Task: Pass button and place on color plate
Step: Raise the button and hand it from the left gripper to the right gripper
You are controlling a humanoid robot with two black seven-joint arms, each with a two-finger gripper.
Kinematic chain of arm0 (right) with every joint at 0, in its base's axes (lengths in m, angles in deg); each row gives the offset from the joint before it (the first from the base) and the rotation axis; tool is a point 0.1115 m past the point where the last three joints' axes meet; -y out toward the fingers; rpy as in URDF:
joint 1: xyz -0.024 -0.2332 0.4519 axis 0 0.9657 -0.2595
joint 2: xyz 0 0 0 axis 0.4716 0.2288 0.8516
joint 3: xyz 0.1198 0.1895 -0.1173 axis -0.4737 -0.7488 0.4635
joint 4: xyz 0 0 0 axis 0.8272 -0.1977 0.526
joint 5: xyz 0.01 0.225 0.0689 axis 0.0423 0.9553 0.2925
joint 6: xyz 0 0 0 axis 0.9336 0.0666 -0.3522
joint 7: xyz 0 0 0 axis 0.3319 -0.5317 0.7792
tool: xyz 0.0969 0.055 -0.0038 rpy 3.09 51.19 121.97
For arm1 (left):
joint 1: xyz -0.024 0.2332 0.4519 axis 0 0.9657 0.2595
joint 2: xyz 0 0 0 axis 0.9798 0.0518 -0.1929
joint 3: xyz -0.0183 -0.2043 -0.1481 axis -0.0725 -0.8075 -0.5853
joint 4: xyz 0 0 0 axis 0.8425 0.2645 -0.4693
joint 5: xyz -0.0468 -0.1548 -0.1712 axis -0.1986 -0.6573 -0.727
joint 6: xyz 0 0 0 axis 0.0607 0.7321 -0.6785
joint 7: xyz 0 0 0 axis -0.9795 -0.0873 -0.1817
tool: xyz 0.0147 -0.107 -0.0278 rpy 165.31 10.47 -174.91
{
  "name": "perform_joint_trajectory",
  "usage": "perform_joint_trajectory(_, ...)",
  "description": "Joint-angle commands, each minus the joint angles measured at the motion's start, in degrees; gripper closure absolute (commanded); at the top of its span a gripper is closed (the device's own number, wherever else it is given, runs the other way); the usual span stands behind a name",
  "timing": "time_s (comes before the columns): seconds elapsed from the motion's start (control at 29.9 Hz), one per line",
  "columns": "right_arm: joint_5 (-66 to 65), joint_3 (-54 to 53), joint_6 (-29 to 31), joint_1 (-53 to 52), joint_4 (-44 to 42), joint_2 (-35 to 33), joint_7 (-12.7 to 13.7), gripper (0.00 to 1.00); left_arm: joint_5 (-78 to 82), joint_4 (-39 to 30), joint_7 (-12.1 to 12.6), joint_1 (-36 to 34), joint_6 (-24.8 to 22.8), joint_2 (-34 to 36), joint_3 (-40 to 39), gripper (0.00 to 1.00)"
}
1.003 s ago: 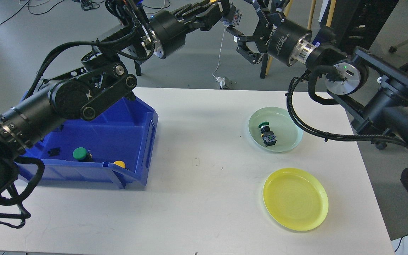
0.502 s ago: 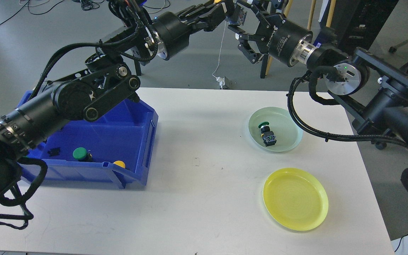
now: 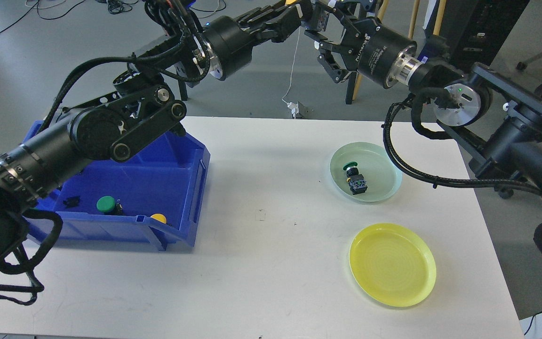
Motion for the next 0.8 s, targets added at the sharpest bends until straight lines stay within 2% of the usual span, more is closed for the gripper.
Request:
perform_joint_trajectory(0.0, -0.10, 0.01, 0.10, 0.02, -0.07, 0.00, 0.02, 0.79, -0.01, -0.01, -0.01, -0.02, 0.01, -0.01, 0.08, 0.72)
perform_joint_trajectory(0.13, -0.28, 0.01, 0.28, 0.02, -0.07, 0.00, 0.02, 0.80, -0.01, -0.01, -0.01, 0.07, -0.08, -0.01, 0.16, 0.71)
perform_joint_trajectory(0.23, -0.63, -0.08, 0.19, 0.02, -0.07, 0.00, 0.02, 0.80, -0.01, -0.01, 0.08, -0.02, -0.17, -0.01, 0.16, 0.64)
perform_joint_trajectory(0.37, -0.63, -0.08, 0.28, 0.02, -0.07, -0.09, 0.02, 0.81, -0.01, -0.01, 0.43, 0.07, 0.01, -0.01, -0.01, 0.38)
perform_joint_trajectory(0.47, -0.72, -0.08, 0.28, -0.07, -0.07, -0.09, 0.02, 0.81, -0.01, 0.16, 0.43, 0.07, -0.08, 0.08, -0.01, 0.26)
perform_joint_trajectory(0.53, -0.72, -0.08, 0.28, -0.07, -0.07, -0.09, 0.02, 0.81, -0.09, 0.34, 0.69, 0.07, 0.01, 0.08, -0.10, 0.13)
perform_joint_trajectory(0.7, -0.63, -0.08, 0.28, -0.07, -0.07, -0.18, -0.07, 0.81, -0.09, 0.60, 0.96, 0.07, -0.34, 0.17, 0.07, 0.03)
perform_joint_trajectory(0.77, -0.63, -0.17, 0.28, -0.07, -0.07, -0.18, -0.07, 0.81, -0.18, 0.78, 2.35, 0.07, -0.61, 0.25, 0.42, 0.01)
